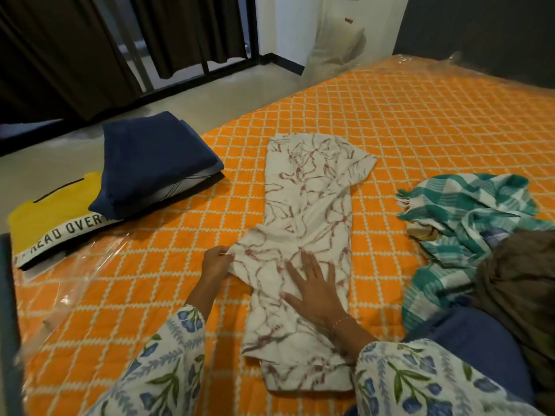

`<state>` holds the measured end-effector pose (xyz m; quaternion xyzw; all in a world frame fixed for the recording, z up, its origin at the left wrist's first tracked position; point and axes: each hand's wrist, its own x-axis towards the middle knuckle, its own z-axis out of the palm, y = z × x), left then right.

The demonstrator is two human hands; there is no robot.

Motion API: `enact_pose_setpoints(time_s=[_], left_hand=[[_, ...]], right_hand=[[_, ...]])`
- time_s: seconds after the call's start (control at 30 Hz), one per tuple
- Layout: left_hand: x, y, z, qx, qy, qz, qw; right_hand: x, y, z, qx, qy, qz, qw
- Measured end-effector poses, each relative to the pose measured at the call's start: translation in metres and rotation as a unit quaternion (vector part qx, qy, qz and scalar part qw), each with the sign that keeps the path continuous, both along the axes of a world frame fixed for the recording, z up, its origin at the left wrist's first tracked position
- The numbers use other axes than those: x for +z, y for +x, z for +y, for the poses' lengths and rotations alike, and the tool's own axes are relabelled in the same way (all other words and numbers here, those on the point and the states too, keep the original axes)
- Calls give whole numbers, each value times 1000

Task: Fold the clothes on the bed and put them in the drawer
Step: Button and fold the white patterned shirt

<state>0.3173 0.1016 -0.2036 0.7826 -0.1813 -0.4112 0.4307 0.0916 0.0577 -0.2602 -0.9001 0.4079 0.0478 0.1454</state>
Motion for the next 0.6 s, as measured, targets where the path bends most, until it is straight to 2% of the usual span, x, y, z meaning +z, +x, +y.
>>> enact_pose_setpoints(time_s=[0.07,0.17,0.23,0.27,0.3,0.37,0.4,0.43,0.47,0.53,0.6], left_hand=[[4,7,2,3,-1,-15,1000],[9,4,4,-43,-16,-76,996],[15,-8,0,-94,-63,-153,982],[18,-17,-4,-134,-84,-189,969],[23,-30,-9,-192,-103,-206,954],[30,-57,-18,-348,-94,-196,912],[33,-71,-22,-422,-70,-211,879],[32,-81,-25,-463,-56,-249,849],[30,-87,-28,-465,-60,-300,831],[22,-91,-30,-391,-114,-399,821],[9,-91,-31,-370,-115,-506,771]], right_hand=[[0,8,5,9,29,-15,999],[14,8,5,-2,64,-25,998],[27,10,3,-39,89,-113,989],[33,13,3,-83,109,-196,971],[39,15,0,-144,144,-287,936],[53,21,-7,-278,222,-431,829],[58,21,-13,-332,233,-465,787],[63,20,-19,-371,215,-467,773],[64,17,-26,-394,183,-455,777],[63,12,-34,-404,114,-419,805],[60,10,-41,-379,60,-398,833]])
